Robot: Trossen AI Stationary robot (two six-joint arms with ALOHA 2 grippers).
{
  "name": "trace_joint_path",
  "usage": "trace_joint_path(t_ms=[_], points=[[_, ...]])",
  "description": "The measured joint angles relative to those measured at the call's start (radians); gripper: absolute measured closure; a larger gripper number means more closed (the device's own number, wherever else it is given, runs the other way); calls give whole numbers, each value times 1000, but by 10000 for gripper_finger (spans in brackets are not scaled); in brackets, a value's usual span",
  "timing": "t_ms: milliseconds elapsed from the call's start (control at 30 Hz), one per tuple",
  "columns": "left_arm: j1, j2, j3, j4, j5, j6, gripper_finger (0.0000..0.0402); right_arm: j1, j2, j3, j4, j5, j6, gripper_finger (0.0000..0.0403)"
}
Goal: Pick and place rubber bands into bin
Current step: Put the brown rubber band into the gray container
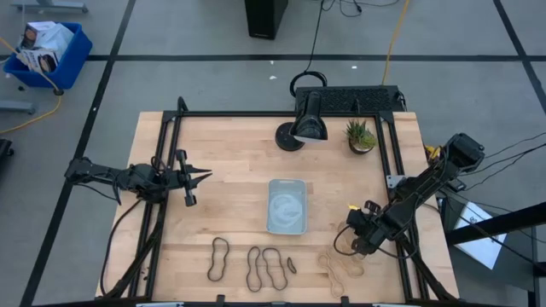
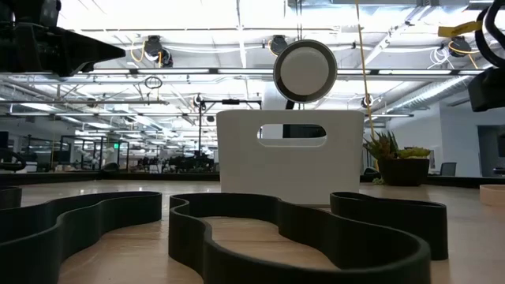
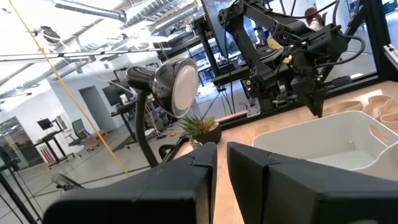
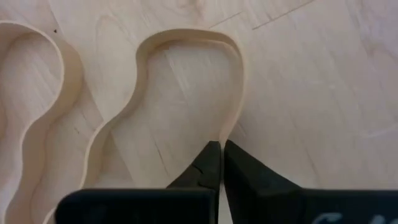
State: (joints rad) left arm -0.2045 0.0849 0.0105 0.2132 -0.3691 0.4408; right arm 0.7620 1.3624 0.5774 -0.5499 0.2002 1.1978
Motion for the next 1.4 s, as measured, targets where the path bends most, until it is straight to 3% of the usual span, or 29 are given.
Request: trace_joint_path(t_ms=[200, 433, 733, 867, 1033, 1167, 1400], points=[[0, 0, 0, 0, 0, 0, 355, -2, -58, 5, -30, 124, -54, 401], [0, 0, 0, 1, 0, 1, 355, -4, -128, 128, -186, 324, -137, 402], [0, 0, 0, 1, 0, 1, 355, -35, -184, 278, -186, 643, -432, 402], [0, 0, 0, 1, 0, 1, 355, -79, -204, 294, -25, 744, -638, 402], [0, 0, 0, 1, 0, 1, 355, -146, -212, 294, 295, 755, -993, 402], [0, 0, 0, 1, 0, 1, 355, -198, -194, 295, 512, 680, -1207, 402], [0, 0, 0, 1, 0, 1, 355, -310, -116, 295, 647, 492, -1318, 403]])
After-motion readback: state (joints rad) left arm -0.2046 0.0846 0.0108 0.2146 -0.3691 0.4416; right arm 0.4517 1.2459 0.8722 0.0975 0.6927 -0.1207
